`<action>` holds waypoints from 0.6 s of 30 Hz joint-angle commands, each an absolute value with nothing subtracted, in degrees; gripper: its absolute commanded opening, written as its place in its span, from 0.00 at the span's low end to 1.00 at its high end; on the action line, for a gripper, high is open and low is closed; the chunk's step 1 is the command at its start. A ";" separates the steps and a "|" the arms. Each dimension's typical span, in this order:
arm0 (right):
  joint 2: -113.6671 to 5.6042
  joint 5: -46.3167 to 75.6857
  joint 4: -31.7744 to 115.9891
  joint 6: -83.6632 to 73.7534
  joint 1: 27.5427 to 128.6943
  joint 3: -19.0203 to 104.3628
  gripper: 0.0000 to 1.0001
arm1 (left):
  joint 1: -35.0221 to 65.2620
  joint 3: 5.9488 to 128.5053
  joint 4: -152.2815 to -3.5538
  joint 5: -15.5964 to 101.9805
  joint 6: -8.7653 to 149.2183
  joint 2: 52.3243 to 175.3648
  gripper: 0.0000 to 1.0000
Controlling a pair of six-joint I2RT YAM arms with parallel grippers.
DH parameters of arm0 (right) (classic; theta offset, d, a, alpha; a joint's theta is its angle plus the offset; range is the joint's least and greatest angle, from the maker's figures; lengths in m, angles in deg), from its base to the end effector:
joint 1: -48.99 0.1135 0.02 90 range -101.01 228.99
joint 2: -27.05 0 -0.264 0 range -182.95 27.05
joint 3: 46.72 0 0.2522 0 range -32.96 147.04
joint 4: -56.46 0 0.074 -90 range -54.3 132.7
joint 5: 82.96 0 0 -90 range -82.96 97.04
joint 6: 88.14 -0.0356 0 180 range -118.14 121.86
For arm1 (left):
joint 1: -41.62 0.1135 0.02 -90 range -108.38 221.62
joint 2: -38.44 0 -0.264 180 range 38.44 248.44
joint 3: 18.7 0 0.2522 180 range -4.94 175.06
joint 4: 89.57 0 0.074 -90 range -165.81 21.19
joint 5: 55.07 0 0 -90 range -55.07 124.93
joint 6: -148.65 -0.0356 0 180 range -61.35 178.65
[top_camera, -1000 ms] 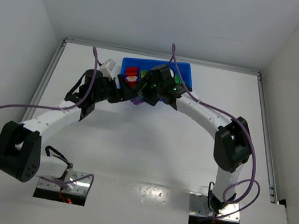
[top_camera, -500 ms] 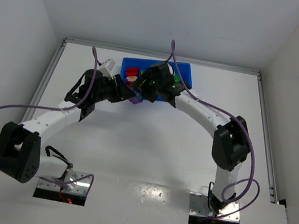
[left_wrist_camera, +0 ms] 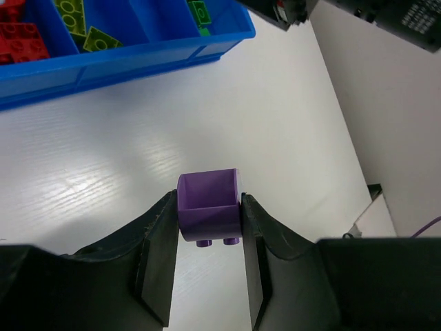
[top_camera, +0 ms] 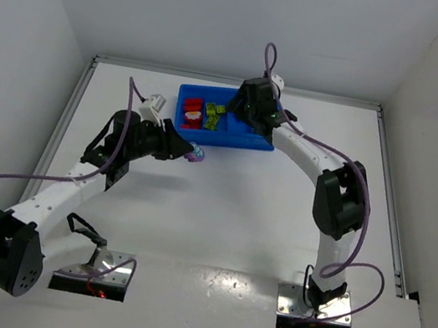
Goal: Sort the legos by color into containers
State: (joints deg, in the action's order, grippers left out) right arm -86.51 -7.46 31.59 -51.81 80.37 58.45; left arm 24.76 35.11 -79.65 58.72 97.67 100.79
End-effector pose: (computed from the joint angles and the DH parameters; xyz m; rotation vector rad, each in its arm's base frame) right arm 0.4022 0.2349 0.2592 0.5697 2.1151 0.5928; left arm 0.2332 -0.0857 0.2762 -0.0858 2.0046 -1.0388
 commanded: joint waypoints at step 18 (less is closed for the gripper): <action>-98.55 -8.34 42.18 -29.52 77.12 69.78 0.95 | 25.97 43.31 -76.60 55.32 85.72 104.08 0.00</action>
